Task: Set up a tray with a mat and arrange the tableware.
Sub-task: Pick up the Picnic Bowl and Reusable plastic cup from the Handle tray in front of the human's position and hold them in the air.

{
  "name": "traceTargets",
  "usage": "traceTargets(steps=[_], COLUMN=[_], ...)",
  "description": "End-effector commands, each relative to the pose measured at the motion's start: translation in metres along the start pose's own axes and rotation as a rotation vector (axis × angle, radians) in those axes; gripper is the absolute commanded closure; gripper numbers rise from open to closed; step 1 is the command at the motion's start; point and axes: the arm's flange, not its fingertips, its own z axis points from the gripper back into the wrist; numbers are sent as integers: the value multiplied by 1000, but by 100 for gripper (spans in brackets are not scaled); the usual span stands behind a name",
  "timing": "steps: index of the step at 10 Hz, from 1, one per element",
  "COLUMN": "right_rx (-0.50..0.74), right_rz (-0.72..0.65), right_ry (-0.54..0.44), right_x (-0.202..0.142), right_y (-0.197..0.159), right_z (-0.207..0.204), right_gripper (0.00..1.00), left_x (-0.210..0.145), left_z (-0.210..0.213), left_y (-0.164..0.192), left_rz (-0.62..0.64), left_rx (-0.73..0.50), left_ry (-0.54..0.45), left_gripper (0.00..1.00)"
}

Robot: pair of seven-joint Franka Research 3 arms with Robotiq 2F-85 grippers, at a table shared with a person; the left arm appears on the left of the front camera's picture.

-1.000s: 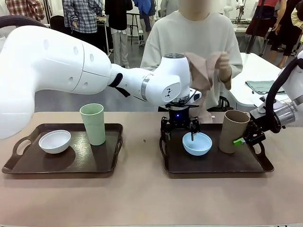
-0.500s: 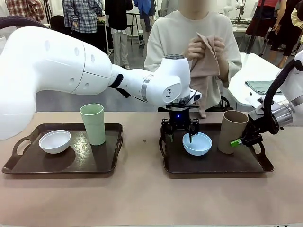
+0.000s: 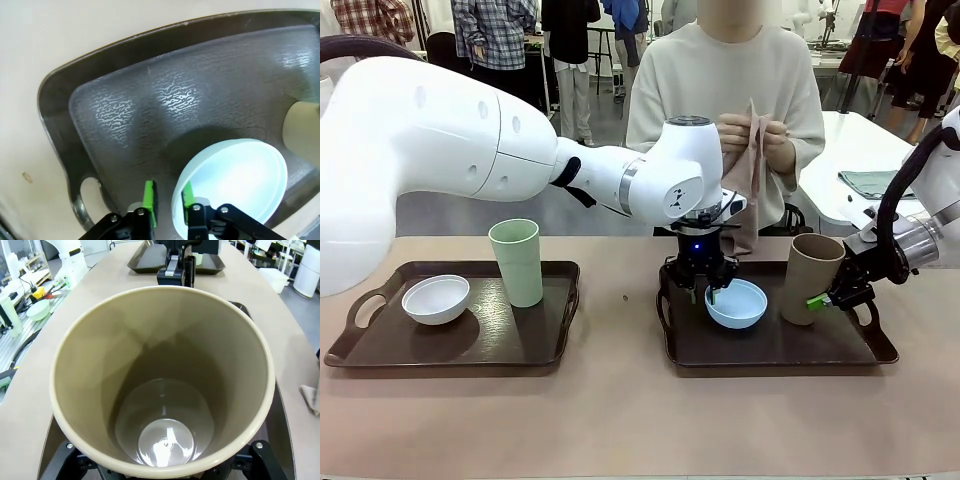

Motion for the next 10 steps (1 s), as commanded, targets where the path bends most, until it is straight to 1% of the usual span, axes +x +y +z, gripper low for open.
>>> traceTargets(steps=[1,2,3,4,6,7,8,9,10], right_rx=[-4,-4,-6,-9,-35,-34,-13,-19,-43], right_rz=[11,12,15,14,3,-45,-53,-60,-53], right_ry=[2,2,0,1,13,6,20,29,47], right_x=[-5,-5,-5,-6,-4,3,17,34,59], right_y=[-3,-3,-3,-2,-1,0,3,7,16], right_z=[-2,-1,-1,0,5,11,22,36,54], right_gripper=[78,100,78,100,100,78,78,78,78], left_x=[3,2,2,2,1,0,-4,-11,-20], left_z=[1,1,2,2,4,9,18,37,65], left_y=[-3,-3,-3,-3,-3,-2,-1,1,-1], left_rz=[8,8,8,12,19,7,26,28,29], left_rx=[7,14,17,19,27,42,64,63,55], left_ry=[15,17,18,24,35,47,68,59,27], left_gripper=[100,100,100,100,100,100,100,100,100])
